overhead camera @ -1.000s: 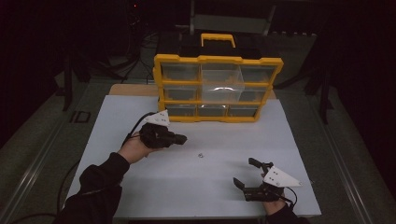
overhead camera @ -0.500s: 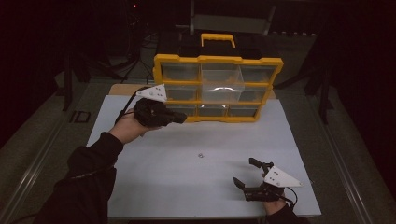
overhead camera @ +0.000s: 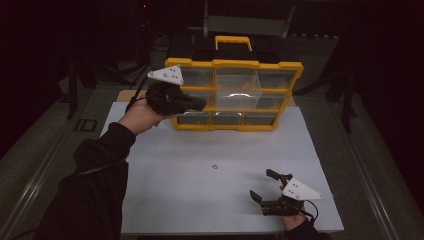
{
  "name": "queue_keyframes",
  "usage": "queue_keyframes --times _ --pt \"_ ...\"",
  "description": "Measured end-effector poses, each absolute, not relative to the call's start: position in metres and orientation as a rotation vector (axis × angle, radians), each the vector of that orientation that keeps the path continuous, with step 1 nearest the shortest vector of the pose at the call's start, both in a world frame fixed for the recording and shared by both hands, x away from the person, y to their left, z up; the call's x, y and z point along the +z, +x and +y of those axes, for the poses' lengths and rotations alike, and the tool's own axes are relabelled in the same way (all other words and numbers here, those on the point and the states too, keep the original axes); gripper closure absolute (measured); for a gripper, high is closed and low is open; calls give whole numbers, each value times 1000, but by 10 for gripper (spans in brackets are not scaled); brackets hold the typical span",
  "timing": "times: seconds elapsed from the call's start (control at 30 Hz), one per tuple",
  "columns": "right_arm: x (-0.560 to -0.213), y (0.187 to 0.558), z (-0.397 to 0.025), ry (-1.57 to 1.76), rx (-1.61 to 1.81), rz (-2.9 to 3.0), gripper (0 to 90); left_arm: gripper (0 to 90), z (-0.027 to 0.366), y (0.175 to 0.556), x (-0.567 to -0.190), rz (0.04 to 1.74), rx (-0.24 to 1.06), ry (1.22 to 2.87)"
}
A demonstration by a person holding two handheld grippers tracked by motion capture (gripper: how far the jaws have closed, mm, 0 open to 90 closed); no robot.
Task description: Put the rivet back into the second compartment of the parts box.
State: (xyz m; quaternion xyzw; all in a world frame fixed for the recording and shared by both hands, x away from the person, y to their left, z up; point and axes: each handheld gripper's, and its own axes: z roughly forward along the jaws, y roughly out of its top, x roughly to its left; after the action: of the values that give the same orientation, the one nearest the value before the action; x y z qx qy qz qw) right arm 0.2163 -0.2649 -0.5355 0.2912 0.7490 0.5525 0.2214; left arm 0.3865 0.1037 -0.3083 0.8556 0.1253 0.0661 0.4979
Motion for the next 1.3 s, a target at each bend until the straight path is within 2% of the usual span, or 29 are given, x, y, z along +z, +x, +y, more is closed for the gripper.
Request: queue_keyframes --times 0.33,0.77,1.0,1.3 --pt "-536 217 -265 808 1527 2079 96 861 88 402 -284 315 164 1998" --pt "-536 217 -265 812 1535 2080 96 860 61 418 -279 402 136 1895" --pt "-537 217 -266 817 1535 2083 96 859 36 426 -284 378 146 1938" --pt "-537 216 -267 818 1540 2084 96 857 24 443 -290 408 164 2029"
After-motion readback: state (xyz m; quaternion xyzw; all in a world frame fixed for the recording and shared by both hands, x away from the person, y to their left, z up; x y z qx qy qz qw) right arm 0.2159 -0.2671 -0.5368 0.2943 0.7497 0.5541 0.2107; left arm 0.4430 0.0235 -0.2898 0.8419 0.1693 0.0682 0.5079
